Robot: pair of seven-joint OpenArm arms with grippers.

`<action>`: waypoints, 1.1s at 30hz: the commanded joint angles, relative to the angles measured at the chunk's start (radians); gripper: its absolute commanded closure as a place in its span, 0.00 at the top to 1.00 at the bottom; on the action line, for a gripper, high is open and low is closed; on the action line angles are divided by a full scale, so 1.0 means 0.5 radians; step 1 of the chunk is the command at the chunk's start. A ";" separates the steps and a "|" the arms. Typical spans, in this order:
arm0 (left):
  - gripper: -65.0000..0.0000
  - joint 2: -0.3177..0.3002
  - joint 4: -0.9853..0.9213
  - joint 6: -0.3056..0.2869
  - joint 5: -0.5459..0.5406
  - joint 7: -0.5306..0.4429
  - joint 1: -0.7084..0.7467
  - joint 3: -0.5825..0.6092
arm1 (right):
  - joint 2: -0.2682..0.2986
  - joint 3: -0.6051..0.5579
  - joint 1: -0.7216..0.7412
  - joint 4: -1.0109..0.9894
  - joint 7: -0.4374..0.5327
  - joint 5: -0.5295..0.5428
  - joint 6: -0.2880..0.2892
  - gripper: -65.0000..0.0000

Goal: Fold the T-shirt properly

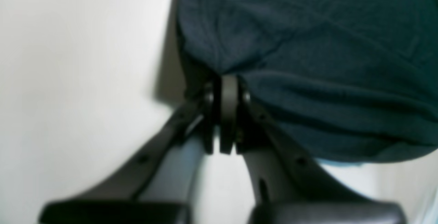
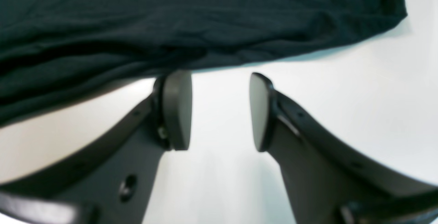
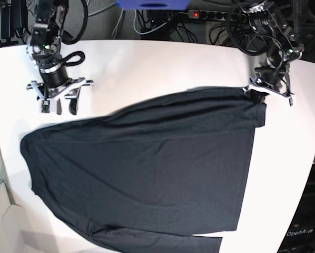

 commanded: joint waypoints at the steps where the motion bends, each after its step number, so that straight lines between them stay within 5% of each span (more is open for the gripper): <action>1: 0.00 -0.013 0.037 -0.016 -0.034 -0.031 -0.016 0.000 | 0.012 0.008 0.009 0.032 0.052 0.014 0.015 0.44; 7: 0.00 -0.013 0.037 -0.013 -0.034 -0.031 -0.016 0.000 | 0.092 0.005 0.012 -0.020 0.049 0.002 0.015 0.46; 15: 0.00 -0.050 0.037 -0.013 -0.034 -0.031 -0.016 0.000 | 0.144 0.064 0.095 -0.220 0.046 0.017 0.015 0.70; 33: 0.00 -0.065 0.037 -0.013 -0.019 -0.031 -0.019 0.003 | -0.031 0.588 0.782 -0.705 -0.227 0.017 0.015 0.70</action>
